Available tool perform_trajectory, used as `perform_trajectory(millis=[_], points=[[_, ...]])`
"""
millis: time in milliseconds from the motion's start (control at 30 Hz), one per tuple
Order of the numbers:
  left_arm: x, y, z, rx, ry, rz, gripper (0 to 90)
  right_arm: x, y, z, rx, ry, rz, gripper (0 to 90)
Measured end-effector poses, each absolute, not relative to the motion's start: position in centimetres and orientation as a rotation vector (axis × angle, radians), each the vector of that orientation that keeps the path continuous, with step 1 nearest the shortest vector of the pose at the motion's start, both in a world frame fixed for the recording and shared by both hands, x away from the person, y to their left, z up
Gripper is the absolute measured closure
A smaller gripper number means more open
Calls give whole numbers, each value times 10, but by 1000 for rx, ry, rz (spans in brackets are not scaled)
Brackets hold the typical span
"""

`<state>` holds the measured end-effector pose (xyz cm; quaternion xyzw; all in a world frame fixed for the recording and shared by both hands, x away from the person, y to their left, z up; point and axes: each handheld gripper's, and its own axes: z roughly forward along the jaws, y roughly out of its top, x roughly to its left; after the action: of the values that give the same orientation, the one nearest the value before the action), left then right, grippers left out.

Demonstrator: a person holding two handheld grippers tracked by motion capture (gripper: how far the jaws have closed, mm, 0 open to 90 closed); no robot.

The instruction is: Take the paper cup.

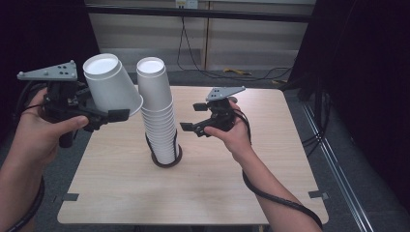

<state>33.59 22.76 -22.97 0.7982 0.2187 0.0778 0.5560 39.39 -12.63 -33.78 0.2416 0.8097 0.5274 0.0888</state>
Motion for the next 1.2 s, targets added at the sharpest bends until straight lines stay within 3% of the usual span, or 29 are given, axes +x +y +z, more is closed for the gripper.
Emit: perform_trajectory(millis=[1200], points=[[322,155,-259,1972,395,39,155,380,-194,-352,790,2406,1511,119]])
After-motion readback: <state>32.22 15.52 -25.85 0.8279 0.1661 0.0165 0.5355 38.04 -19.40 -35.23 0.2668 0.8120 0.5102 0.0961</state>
